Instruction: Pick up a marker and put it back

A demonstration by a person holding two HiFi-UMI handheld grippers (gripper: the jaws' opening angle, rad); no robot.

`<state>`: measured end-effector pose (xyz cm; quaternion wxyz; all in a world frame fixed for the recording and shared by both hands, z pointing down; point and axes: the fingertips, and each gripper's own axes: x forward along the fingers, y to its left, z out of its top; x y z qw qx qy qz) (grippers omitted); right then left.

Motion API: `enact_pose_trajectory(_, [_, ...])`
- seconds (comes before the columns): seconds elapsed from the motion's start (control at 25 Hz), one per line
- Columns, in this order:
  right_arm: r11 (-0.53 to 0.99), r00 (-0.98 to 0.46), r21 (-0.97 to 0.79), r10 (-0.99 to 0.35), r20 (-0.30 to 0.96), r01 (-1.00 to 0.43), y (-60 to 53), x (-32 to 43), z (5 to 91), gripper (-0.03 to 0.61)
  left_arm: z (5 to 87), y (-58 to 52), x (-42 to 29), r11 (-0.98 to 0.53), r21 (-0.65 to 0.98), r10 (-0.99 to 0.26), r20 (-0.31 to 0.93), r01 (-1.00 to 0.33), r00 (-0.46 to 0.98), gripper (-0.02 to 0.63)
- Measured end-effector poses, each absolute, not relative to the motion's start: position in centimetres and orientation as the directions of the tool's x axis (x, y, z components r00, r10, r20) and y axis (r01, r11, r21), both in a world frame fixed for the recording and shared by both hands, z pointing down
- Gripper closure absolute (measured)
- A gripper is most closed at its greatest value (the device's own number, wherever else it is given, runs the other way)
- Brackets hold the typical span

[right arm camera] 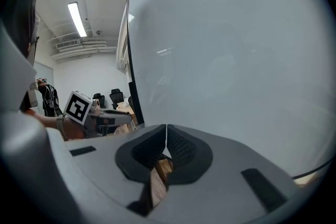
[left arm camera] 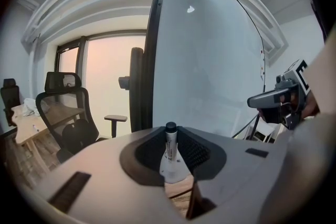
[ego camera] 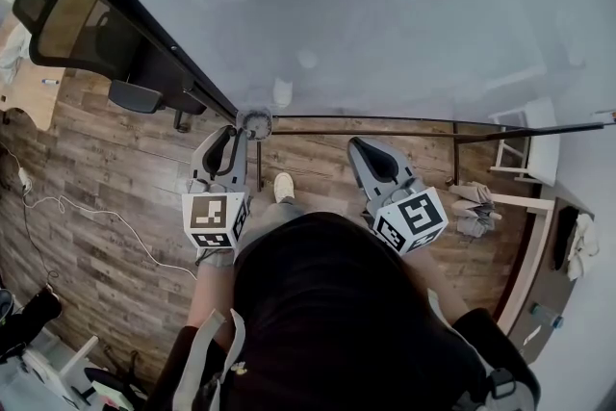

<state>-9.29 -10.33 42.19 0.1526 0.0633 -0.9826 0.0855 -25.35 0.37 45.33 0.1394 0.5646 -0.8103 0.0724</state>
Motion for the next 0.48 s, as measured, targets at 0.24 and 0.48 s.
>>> enact_pose_trajectory(0.24, [0.978,-0.944,-0.146,-0.099,0.315,-0.151,-10.3,-9.5,42.2,0.560,46.7,0.1,-25.4,0.341,0.039,-0.888,0.340,-0.939,-0.309,0.540])
enact_pose_trajectory(0.48, [0.977,-0.941,-0.145,-0.106,0.321,-0.159,-10.4,-9.3,42.4,0.560,47.1,0.1,-25.4,0.344,0.039,-0.887,0.341,-0.938,-0.311,0.537])
